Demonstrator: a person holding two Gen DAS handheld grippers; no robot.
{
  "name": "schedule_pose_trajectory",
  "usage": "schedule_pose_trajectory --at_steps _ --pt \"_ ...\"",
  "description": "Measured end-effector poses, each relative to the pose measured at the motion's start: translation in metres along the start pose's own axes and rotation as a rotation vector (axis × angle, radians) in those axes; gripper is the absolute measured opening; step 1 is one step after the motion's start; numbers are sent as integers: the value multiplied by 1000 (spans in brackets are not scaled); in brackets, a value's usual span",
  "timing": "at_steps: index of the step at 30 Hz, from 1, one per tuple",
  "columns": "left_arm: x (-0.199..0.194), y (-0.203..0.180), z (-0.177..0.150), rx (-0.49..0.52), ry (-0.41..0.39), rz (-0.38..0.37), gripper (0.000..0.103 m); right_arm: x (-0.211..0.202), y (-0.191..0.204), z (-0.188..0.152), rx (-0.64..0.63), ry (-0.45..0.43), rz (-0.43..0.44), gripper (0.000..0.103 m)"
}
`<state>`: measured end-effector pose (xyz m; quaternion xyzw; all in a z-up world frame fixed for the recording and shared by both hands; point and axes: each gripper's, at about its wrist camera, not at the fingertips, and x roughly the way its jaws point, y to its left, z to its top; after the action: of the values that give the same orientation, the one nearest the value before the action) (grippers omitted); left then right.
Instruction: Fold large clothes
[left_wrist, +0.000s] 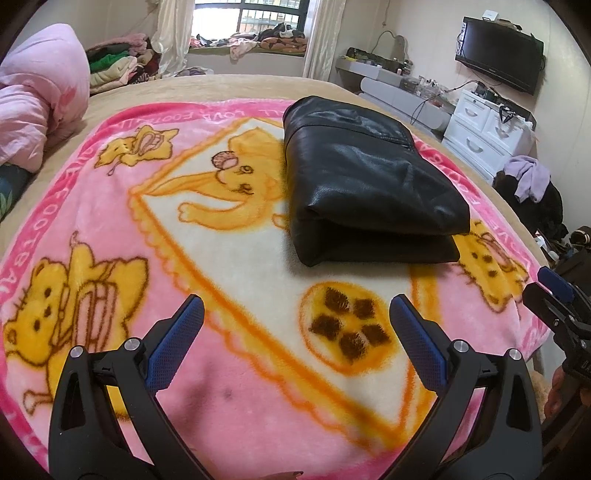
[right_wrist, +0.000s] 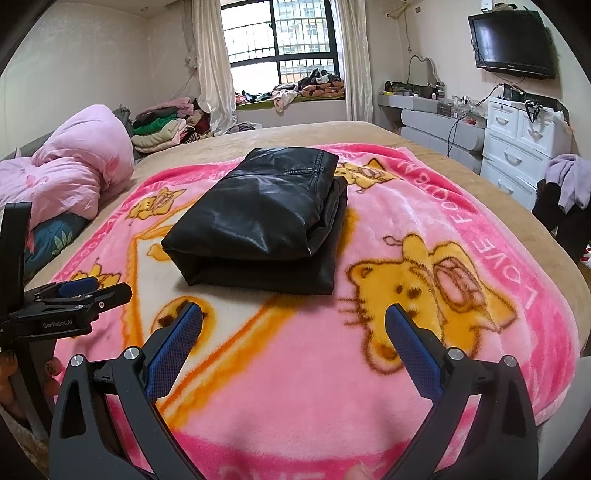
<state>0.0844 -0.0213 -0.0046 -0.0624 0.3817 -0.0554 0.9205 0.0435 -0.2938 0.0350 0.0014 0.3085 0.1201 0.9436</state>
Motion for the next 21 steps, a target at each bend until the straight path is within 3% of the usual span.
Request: schedule_pose_trajectory --at_steps 21 --pt "1 1 -1 12 4 19 94 -1 0 0 -6 2 -3 99"
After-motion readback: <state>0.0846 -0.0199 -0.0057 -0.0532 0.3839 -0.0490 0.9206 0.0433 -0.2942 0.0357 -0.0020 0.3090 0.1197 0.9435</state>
